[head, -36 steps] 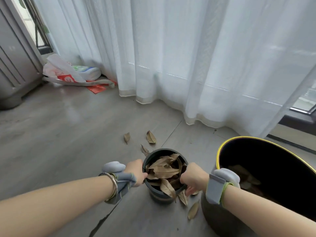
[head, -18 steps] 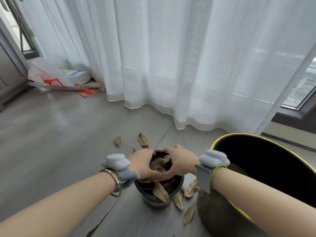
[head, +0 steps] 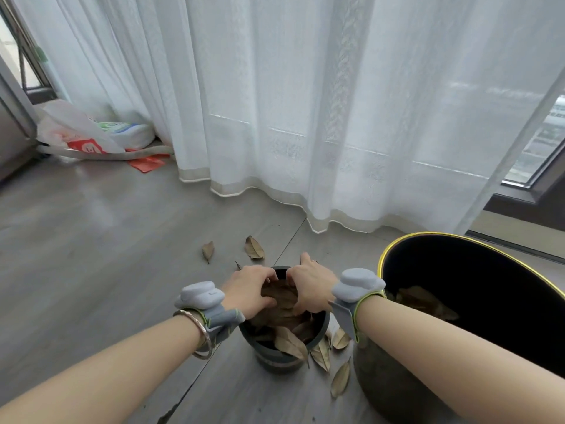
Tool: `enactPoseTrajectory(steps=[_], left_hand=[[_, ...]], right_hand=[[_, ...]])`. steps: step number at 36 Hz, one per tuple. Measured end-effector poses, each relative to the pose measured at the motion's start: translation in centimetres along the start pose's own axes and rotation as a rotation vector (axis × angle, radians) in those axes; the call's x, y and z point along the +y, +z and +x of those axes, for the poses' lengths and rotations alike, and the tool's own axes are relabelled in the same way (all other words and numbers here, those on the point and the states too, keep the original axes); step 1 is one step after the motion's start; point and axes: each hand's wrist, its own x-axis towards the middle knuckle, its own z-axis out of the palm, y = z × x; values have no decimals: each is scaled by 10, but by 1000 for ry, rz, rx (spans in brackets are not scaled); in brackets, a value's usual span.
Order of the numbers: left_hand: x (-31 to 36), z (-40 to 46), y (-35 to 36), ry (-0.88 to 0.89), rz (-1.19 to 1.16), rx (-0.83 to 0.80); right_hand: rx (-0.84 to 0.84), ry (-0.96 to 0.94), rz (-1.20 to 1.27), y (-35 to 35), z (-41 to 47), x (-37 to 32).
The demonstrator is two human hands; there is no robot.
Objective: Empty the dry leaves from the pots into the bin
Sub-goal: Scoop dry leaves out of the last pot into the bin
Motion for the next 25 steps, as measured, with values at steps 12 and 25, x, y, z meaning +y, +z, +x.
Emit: enactPoseTrajectory(steps=[12, 25], left_hand=[[-1, -6, -6, 0, -143, 73], [-3, -5, -35, -6, -567, 147]], right_hand=[[87, 97, 345, 7, 2, -1], [178, 127, 700, -36, -1, 11]])
